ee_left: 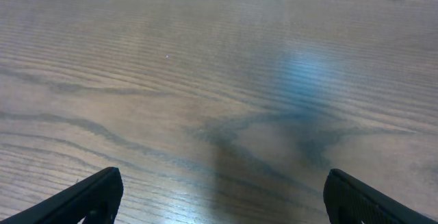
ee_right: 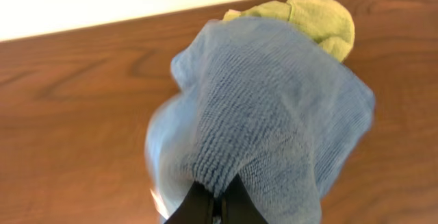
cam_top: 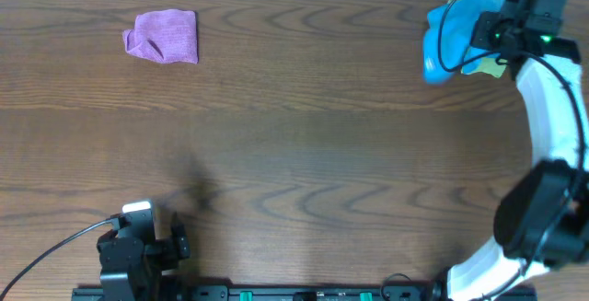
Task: Fold the cloth
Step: 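Lift the blue cloth with the right gripper and drag it toward center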
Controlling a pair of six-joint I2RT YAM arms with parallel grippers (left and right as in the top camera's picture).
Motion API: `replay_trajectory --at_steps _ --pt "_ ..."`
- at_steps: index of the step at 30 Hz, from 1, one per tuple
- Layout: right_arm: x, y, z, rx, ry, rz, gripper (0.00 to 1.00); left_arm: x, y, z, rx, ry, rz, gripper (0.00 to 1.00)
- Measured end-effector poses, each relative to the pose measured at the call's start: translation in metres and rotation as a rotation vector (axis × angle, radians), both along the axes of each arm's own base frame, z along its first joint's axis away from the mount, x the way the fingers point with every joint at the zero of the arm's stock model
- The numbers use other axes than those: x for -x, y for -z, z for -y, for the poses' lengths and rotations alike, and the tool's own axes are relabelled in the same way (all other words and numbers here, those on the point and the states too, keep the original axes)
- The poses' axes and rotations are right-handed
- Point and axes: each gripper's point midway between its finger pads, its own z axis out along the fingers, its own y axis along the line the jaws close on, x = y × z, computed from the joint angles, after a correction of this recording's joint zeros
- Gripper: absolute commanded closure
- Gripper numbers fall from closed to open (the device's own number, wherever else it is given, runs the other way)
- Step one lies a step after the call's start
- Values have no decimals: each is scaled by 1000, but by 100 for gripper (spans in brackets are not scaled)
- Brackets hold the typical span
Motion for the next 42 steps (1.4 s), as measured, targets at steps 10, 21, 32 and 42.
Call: replay_trajectory --at_steps 10,21,32,42 --pt "59 -45 -90 -93 -208 -67 98 0 0 0 0 0 0 5" --pt "128 -60 -251 -108 -610 -142 99 0 0 0 0 0 0 5" --pt "195 -66 -358 -109 -928 -155 98 0 0 0 0 0 0 5" --pt "184 -57 -366 -29 -955 -126 95 0 0 0 0 0 0 5"
